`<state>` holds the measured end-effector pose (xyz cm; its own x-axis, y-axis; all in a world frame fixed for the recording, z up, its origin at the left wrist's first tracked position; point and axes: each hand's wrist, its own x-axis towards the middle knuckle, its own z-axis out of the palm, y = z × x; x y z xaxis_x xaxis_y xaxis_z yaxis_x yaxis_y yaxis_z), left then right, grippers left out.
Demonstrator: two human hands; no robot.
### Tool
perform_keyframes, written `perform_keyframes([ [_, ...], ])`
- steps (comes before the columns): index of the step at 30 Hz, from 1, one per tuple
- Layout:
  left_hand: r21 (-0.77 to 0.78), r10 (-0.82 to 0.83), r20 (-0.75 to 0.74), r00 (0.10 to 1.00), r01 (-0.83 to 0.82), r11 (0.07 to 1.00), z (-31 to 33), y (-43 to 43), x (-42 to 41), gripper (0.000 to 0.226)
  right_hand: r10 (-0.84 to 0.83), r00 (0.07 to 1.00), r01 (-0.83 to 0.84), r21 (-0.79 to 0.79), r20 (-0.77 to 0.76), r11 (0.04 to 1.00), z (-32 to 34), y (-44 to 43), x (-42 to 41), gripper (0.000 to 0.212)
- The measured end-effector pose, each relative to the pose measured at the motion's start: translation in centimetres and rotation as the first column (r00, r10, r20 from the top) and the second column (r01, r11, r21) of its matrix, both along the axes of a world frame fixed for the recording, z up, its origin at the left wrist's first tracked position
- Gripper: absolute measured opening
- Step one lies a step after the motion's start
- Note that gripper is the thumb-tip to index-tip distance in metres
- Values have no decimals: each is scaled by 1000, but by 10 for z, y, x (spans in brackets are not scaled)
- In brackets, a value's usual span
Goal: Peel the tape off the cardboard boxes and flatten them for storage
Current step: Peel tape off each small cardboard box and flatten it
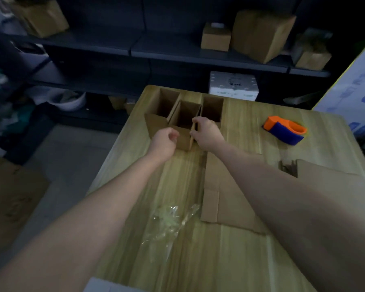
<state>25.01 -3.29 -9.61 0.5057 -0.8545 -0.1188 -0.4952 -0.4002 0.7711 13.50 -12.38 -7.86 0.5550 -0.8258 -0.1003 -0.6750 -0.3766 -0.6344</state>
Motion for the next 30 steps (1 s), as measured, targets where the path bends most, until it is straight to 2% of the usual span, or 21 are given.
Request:
perform_keyframes([
  [3, -28, -32, 10, 999, 33, 999, 10, 14, 23, 27, 58, 987, -59, -3, -150, 998, -9, -4, 29, 58],
  [6, -24, -45, 6, 999, 46, 999, 15, 26, 41, 26, 92, 929, -103, -12, -358, 995, -18, -10, 51, 60],
  [9, -28, -55, -3, 998, 55, 998, 13, 34, 53, 26, 79, 837, -150, -89, -541, 985, -27, -14, 61, 40],
  [11, -19, -62, -23, 998, 61, 998, 9, 38, 58, 26, 56, 812, -183, -163, -581, 969, -33, -12, 62, 30],
  [14, 13, -75, -31, 997, 75, 997, 3, 40, 60, 28, 18, 867, -146, -219, -499, 965, -25, -5, 57, 29],
  [17, 49, -70, -47, 996, 72, 996, 1, 37, 57, 43, -41, 944, -24, -194, -328, 981, 2, -1, 49, 38],
  [20, 35, -54, -136, 989, 59, 998, 4, 36, 51, 70, -140, 985, 136, -41, -97, 990, 38, 3, 36, 50],
  [23, -85, -62, -262, 963, 41, 996, 16, 38, 41, 87, -241, 968, 233, 108, 71, 967, 71, 10, 20, 55],
  [26, -215, -96, -303, 948, 30, 976, 31, 40, 28, 84, -279, 949, 251, 182, 148, 951, 94, 18, 6, 51],
  [30, -308, -72, -152, 986, 22, 951, 50, 44, 14, 53, -313, 927, 275, 196, 205, 941, 112, 30, -9, 46],
])
